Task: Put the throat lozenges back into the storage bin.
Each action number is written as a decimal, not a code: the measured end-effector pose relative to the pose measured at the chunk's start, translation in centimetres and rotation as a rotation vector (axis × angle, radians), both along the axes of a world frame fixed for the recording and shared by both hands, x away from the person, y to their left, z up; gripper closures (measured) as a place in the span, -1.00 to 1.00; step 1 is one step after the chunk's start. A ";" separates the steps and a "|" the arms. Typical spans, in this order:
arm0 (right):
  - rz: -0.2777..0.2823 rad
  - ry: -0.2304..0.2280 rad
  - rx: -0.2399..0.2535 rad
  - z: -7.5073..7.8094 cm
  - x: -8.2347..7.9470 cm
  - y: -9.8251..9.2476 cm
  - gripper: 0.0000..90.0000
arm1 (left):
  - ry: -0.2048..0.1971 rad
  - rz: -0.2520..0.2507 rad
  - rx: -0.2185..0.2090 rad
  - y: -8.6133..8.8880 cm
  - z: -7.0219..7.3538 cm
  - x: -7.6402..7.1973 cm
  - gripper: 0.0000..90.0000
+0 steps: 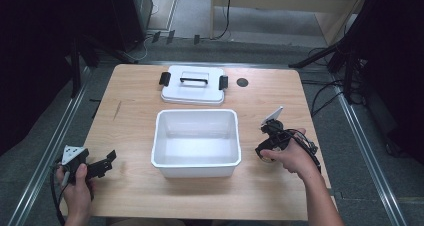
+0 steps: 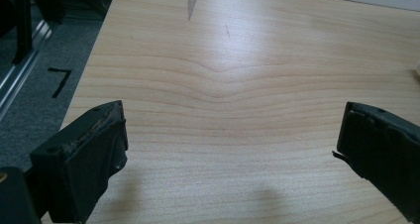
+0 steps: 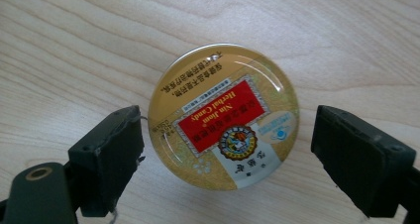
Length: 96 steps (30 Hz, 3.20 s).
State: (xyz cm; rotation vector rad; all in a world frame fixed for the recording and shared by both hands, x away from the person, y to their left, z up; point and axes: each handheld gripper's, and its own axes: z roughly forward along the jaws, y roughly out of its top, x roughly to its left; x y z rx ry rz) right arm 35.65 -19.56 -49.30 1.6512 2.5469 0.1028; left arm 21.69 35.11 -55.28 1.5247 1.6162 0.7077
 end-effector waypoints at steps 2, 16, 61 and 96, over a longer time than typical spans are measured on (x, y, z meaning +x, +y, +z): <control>-0.003 0.008 -0.011 -0.2 0.1 0.2 -0.70 | 0.001 0.001 -0.001 0.0 0.0 0.0 -1.00; 0.014 0.053 -0.031 -0.9 0.6 0.7 -0.55 | 0.000 0.001 -0.001 0.0 0.0 0.0 -1.00; 0.667 -0.155 0.067 13.0 -1.6 7.5 -0.53 | 0.003 0.000 -0.002 0.0 0.0 0.1 -1.00; 1.060 -0.111 0.018 12.5 -2.5 12.6 -0.53 | 0.005 -0.005 -0.006 0.0 0.0 0.1 -1.00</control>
